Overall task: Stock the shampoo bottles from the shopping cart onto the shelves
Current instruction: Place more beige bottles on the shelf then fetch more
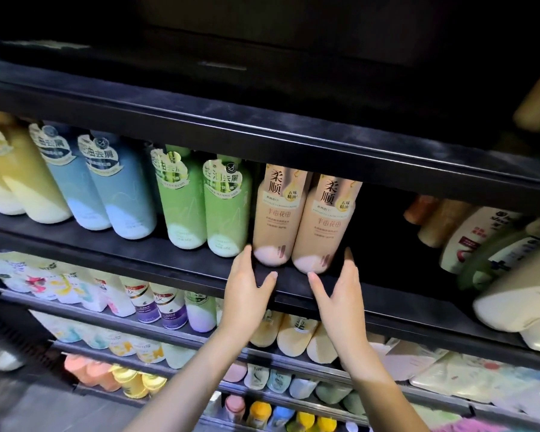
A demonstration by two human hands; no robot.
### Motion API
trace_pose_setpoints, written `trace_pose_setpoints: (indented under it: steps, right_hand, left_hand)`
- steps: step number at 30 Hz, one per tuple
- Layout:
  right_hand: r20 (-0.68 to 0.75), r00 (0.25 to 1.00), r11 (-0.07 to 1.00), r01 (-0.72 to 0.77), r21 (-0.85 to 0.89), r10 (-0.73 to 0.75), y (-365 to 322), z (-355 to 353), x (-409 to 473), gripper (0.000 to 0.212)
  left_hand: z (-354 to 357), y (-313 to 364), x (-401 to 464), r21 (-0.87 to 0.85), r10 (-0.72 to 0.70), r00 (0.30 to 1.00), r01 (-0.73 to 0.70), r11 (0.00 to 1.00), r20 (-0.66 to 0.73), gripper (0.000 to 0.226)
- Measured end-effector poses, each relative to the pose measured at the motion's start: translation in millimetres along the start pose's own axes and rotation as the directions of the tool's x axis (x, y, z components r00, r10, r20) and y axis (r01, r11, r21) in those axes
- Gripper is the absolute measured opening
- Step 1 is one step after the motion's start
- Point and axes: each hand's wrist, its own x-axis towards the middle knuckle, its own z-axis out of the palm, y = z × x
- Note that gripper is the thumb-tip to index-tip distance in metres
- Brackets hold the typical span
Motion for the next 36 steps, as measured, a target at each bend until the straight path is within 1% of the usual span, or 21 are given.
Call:
trace_pose_setpoints:
  steps: [2, 3, 4, 6, 8, 10, 12, 15, 18, 19, 21, 22, 23, 25, 30, 34, 36]
  right_hand:
    - [-0.074, 0.991, 0.991, 0.107, -0.082, -0.114, -6.6, 1.7, -23.9, 0.065]
    - [-0.075, 0.978, 0.973, 0.185, -0.138, -0.197, -11.8, 5.8, -36.9, 0.062]
    - [-0.042, 0.961, 0.949, 0.261, -0.174, -0.272, -17.4, 12.6, -49.6, 0.061]
    - [0.083, 0.922, 0.902, 0.388, -0.188, -0.379, -33.5, 34.3, -71.6, 0.059]
    - [0.228, 0.873, 0.855, 0.476, -0.204, -0.432, -57.6, 65.1, -93.2, 0.056]
    - [0.361, 0.817, 0.816, 0.541, -0.205, -0.45, -86.9, 100.5, -120.4, 0.056]
    - [0.493, 0.734, 0.775, 0.608, -0.173, -0.467, -120.9, 134.9, -151.2, 0.057]
    - [0.634, 0.568, 0.683, 0.726, -0.085, -0.525, -176.7, 182.5, -201.0, 0.056]
    - [0.709, 0.412, 0.604, 0.797, 0.025, -0.572, -231.4, 226.9, -252.5, 0.056]
    - [0.736, 0.357, 0.577, 0.815, 0.055, -0.575, -247.9, 239.0, -269.2, 0.061]
    - [0.761, 0.237, 0.513, 0.846, 0.144, -0.604, -280.2, 260.6, -303.9, 0.078]
    - [0.797, 0.165, 0.501, 0.844, 0.191, -0.582, -294.0, 268.8, -319.2, 0.082]
    - [0.818, 0.109, 0.483, 0.848, 0.22, -0.564, -307.0, 276.1, -333.3, 0.079]
    - [0.831, 0.039, 0.434, 0.866, 0.249, -0.555, -327.6, 293.9, -355.3, 0.065]
    - [0.855, -0.11, 0.402, 0.847, 0.347, -0.507, -365.5, 344.2, -391.8, 0.06]
    - [0.844, -0.197, 0.362, 0.837, 0.41, -0.499, -403.2, 397.5, -405.8, 0.058]
    - [0.833, -0.232, 0.371, 0.812, 0.45, -0.502, -428.7, 428.6, -412.1, 0.055]
  left_hand:
    - [-20.1, -10.2, -18.3, 0.065, 0.092, 0.995, -0.093, 0.994, 0.031, 0.069]
    - [-32.9, -20.3, -27.9, 0.128, 0.135, 0.989, -0.141, 0.982, 0.056, 0.069]
    - [-47.4, -33.1, -37.8, 0.2, 0.16, 0.984, -0.174, 0.964, 0.083, 0.069]
    - [-83.0, -63.3, -57.2, 0.354, 0.149, 0.983, -0.178, 0.918, 0.108, 0.069]
    - [-123.8, -99.0, -80.2, 0.477, 0.099, 0.991, -0.128, 0.87, 0.084, 0.07]
    - [-167.3, -135.5, -109.3, 0.554, -0.001, 0.999, -0.022, 0.832, 0.041, 0.072]
    - [-212.3, -167.9, -142.0, 0.6, -0.121, 0.992, 0.107, 0.793, -0.017, 0.073]
    - [-280.4, -205.4, -195.0, 0.61, -0.261, 0.958, 0.279, 0.741, -0.122, 0.074]
    - [-342.1, -237.4, -247.6, 0.629, -0.371, 0.906, 0.41, 0.661, -0.201, 0.073]
    - [-360.3, -246.4, -263.2, 0.622, -0.397, 0.887, 0.451, 0.639, -0.235, 0.073]
    - [-393.9, -262.1, -293.0, 0.606, -0.447, 0.842, 0.531, 0.592, -0.301, 0.072]
    - [-408.2, -268.3, -306.0, 0.593, -0.473, 0.818, 0.568, 0.571, -0.328, 0.073]
    - [-421.4, -274.0, -318.5, 0.576, -0.495, 0.792, 0.604, 0.551, -0.357, 0.074]
    - [-443.9, -285.4, -339.5, 0.534, -0.533, 0.739, 0.67, 0.516, -0.412, 0.075]
    - [-486.4, -319.2, -366.2, 0.403, -0.609, 0.61, 0.793, 0.458, -0.508, 0.076]
    - [-516.3, -354.0, -362.7, 0.346, -0.65, 0.545, 0.839, 0.421, -0.53, 0.075]
    - [-534.3, -377.1, -352.7, 0.341, -0.671, 0.522, 0.853, 0.395, -0.527, 0.074]
